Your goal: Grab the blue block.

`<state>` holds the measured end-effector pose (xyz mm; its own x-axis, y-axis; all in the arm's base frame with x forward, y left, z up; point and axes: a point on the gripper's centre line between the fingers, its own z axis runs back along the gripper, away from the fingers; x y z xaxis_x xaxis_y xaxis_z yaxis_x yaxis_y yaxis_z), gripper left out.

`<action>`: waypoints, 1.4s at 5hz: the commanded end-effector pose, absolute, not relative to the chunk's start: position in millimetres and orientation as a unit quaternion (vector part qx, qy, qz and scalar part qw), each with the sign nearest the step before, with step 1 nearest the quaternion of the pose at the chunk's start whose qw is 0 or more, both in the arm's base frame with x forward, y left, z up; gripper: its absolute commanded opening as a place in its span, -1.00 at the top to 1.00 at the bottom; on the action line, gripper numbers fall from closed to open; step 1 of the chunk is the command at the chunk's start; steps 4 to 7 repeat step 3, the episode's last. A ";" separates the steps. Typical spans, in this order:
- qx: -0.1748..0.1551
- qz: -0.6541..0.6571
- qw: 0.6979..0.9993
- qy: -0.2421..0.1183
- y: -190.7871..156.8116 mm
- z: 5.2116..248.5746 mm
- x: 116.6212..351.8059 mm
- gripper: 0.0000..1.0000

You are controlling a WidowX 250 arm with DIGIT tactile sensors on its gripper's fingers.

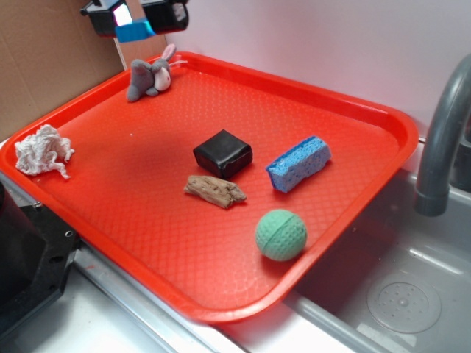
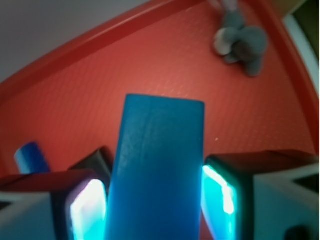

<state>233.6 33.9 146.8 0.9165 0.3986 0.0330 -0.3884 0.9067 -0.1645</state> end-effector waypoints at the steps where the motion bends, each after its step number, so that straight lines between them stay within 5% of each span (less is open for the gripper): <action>1: -0.017 0.121 0.982 -0.146 31.6 179.6 214.7 1.00; 3: 0.005 0.151 0.983 -0.108 13.0 170.6 184.0 1.00; 7: 0.005 0.151 0.983 -0.108 13.0 170.6 184.0 1.00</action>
